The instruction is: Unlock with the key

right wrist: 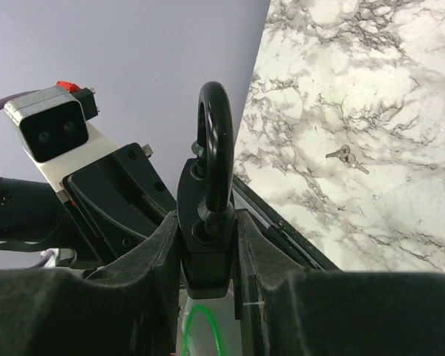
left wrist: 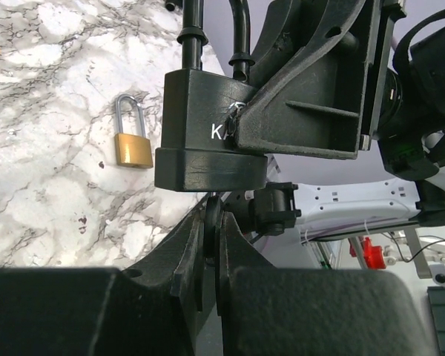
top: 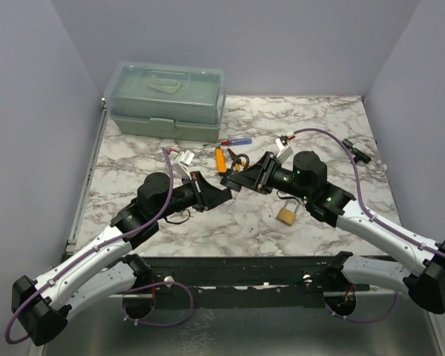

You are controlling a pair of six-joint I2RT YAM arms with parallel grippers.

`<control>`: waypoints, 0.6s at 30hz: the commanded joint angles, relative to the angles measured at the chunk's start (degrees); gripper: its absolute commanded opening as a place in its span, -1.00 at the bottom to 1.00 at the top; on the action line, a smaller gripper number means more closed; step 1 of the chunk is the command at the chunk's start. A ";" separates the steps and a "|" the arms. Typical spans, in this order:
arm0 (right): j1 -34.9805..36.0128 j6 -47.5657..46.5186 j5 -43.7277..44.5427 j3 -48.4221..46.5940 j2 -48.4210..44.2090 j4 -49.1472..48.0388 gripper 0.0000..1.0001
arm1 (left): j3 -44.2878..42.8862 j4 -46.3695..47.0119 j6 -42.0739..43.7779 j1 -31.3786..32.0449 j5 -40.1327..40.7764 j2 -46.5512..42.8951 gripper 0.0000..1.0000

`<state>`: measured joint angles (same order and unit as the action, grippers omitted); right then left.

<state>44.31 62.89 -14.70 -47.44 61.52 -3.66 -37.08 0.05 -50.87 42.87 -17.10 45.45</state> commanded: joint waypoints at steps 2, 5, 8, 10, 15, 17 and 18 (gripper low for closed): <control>0.37 0.48 -0.09 -3.43 -1.14 -3.77 -0.99 | -0.91 -4.29 3.16 -0.49 4.42 0.54 -1.00; 0.42 0.36 0.30 -3.35 -1.65 -3.68 -0.99 | -0.76 -4.90 3.79 -0.50 3.74 -0.10 -0.77; 0.42 0.30 0.50 -3.13 -2.15 -3.93 -0.99 | -0.31 -5.90 3.82 -0.46 3.08 -1.05 -0.31; 0.42 0.30 0.53 -3.10 -2.34 -4.06 -1.00 | 0.10 -6.43 3.56 -0.46 2.67 -1.83 -0.07; 0.41 0.30 0.62 -2.70 -2.93 -4.61 -0.99 | 0.95 -7.23 2.74 -0.42 0.94 -4.11 0.30; 0.42 0.26 0.45 -2.59 -3.15 -4.91 -0.99 | 1.03 -7.58 2.27 -0.45 0.31 -5.25 0.39; 0.42 0.22 0.32 -2.53 -3.33 -5.13 -0.99 | 1.05 -7.61 1.98 -0.50 0.13 -5.85 0.43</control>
<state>44.31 62.76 -14.39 -47.46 60.34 -2.96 -36.93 -5.93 -48.49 42.70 -16.19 42.13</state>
